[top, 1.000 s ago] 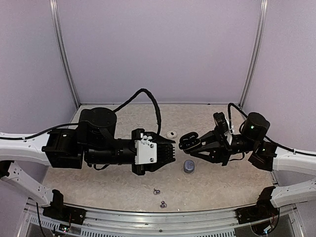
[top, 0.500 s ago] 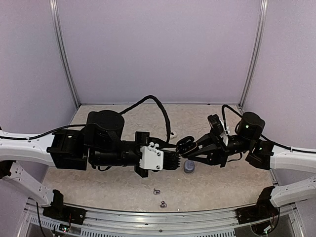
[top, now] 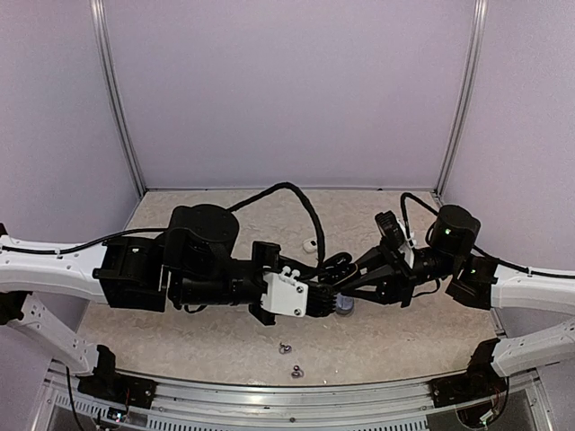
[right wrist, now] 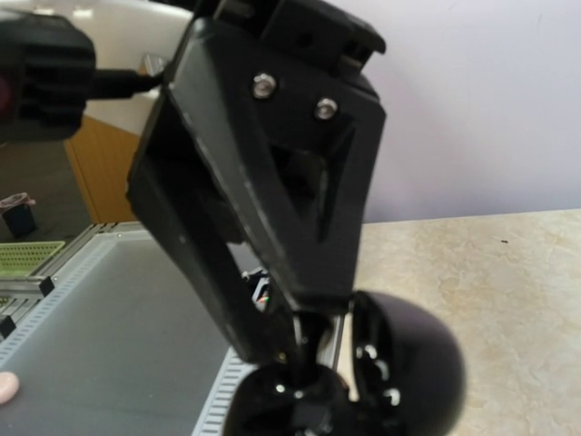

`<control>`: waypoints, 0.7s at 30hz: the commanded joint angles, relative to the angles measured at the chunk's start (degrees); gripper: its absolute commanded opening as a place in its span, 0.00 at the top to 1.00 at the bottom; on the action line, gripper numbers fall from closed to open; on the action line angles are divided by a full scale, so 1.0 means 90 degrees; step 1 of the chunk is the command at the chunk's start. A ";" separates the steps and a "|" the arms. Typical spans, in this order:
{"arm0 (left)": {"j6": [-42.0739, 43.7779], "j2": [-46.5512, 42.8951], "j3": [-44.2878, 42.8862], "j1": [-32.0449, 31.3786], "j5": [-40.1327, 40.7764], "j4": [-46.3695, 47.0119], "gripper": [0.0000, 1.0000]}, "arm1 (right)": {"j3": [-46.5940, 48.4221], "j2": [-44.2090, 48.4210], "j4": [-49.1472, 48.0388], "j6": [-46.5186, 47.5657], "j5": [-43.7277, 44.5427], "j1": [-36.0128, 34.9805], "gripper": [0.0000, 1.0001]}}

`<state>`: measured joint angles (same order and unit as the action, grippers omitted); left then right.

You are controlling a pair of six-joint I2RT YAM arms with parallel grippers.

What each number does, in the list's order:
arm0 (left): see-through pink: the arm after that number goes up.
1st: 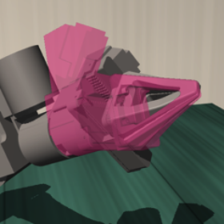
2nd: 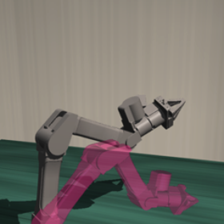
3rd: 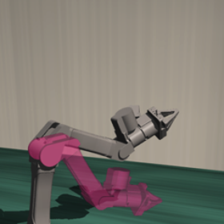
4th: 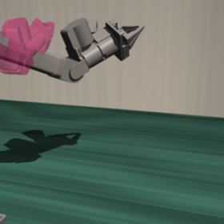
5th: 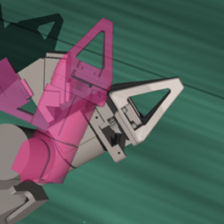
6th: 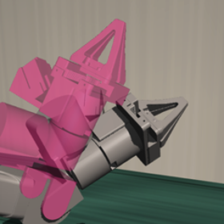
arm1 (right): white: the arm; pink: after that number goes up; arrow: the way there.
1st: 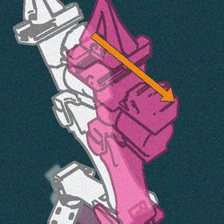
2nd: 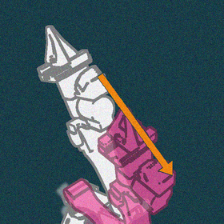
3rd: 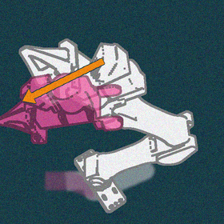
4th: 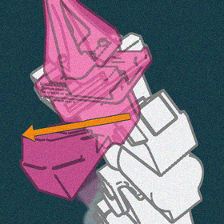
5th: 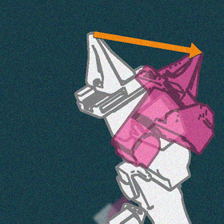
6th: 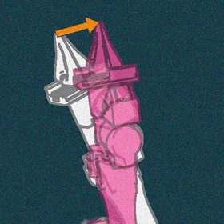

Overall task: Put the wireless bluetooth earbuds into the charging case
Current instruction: Adjust the left earbud in the left side groove of the charging case.

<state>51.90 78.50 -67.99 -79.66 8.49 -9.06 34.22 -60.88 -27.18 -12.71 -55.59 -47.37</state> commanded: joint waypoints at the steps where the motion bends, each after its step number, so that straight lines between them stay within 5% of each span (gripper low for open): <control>1: 0.0059 0.0069 -0.0252 -0.0063 0.0120 -0.0067 0.77 | 0.0154 -0.0013 -0.0027 0.0051 -0.0105 -0.0094 1.00; 8: -0.0056 0.0132 -0.0418 -0.0064 0.0032 -0.0212 0.87 | 0.0161 0.0015 0.0098 0.0169 0.0042 -0.0112 1.00; 21: -0.1012 0.0632 -0.1058 -0.0065 0.0297 -0.0462 0.87 | 0.0278 0.0187 0.0698 0.0763 0.1043 -0.0221 1.00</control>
<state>47.11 81.38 -73.69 -79.90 11.14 -16.01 34.26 -59.59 -23.35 -8.54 -51.20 -47.57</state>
